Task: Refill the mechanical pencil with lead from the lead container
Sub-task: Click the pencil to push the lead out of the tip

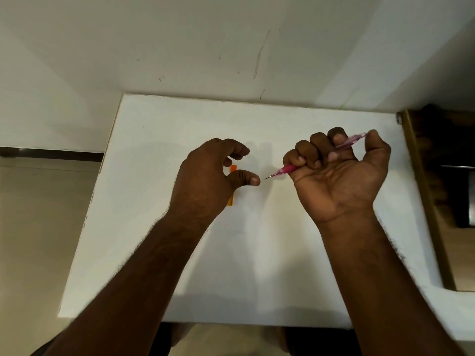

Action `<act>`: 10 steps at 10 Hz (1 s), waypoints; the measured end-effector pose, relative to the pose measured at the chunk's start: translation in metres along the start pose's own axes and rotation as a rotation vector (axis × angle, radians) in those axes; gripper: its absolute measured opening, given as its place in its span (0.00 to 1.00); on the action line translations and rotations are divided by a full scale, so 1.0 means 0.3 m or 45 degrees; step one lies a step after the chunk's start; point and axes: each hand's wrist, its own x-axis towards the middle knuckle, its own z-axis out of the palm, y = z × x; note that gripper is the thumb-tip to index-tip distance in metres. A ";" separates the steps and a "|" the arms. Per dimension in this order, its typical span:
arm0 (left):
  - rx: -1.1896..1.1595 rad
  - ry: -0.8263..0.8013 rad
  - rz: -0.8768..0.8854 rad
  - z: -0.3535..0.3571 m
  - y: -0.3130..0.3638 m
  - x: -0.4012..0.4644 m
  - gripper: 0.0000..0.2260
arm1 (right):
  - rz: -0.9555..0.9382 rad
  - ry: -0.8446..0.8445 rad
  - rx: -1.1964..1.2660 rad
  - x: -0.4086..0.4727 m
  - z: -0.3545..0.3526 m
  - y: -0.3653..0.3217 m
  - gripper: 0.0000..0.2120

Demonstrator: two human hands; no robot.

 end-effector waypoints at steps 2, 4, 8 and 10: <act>-0.001 -0.018 0.002 -0.001 0.001 -0.001 0.23 | -0.011 0.009 -0.007 -0.001 0.003 0.002 0.22; -0.013 -0.022 -0.006 0.000 0.002 -0.002 0.23 | -0.026 0.024 -0.018 0.001 0.004 0.001 0.22; -0.009 -0.027 -0.001 0.007 0.001 -0.005 0.21 | -0.025 0.040 -0.016 0.004 0.001 0.005 0.21; 0.012 -0.045 0.009 0.010 0.008 -0.005 0.20 | -0.019 0.030 -0.028 0.005 0.001 0.010 0.22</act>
